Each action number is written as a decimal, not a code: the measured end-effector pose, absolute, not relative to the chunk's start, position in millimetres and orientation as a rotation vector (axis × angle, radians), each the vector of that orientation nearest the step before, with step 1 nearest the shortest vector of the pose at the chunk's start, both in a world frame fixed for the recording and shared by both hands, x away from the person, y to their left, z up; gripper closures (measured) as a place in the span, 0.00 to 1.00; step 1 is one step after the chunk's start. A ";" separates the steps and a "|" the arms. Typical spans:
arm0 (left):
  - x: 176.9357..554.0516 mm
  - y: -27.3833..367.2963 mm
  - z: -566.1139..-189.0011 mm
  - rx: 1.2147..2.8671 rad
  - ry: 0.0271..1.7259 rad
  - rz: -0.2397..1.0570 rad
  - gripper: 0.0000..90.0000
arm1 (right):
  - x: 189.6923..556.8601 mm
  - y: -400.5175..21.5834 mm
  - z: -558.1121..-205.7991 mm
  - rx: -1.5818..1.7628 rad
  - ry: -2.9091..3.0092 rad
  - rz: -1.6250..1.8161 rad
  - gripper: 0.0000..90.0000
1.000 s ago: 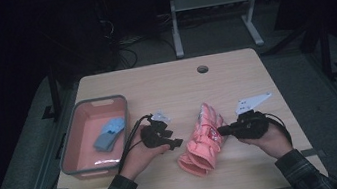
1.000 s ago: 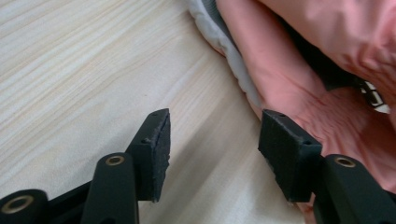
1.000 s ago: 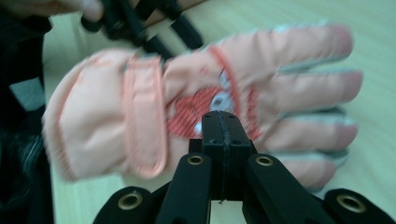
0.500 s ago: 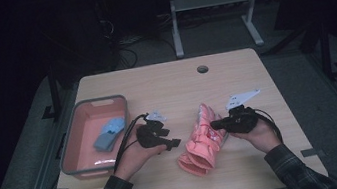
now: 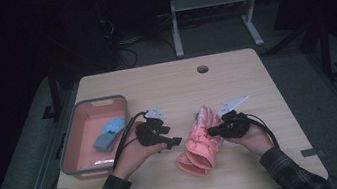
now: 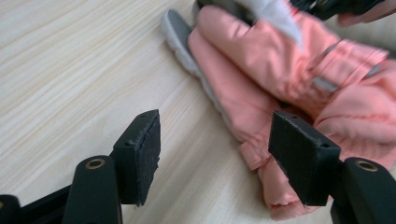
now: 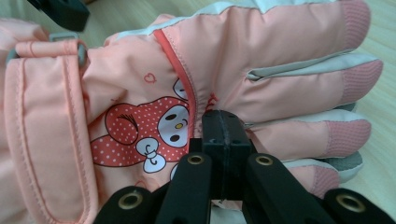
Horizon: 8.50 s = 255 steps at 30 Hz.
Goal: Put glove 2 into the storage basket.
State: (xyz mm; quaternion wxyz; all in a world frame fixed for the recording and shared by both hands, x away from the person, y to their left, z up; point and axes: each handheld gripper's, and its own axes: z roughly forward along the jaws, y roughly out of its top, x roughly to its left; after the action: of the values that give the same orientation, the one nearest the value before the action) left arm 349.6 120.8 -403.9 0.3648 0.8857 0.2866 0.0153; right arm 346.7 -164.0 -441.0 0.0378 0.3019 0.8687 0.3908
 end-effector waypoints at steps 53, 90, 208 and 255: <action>387.5 60.2 -461.5 2.161 0.833 -0.427 0.14 | 337.4 -154.8 -444.2 0.853 2.678 1.063 1.00; 387.7 62.7 -459.5 2.160 0.808 -0.484 0.67 | 339.1 -158.5 -445.0 0.862 2.679 1.123 0.95; 394.6 338.1 -369.6 1.982 1.263 -0.005 0.65 | 349.9 -226.5 -482.3 1.204 2.330 1.018 0.14; 384.7 351.2 -330.7 1.935 1.205 0.124 0.29 | 350.1 -226.5 -482.4 1.201 2.330 1.019 0.14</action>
State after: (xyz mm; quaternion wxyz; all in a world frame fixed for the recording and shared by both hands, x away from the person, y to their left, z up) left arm 384.7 351.2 -330.7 0.4164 0.7706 0.4799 0.0494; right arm 350.1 -226.5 -482.4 0.1637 0.4213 0.8172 0.3575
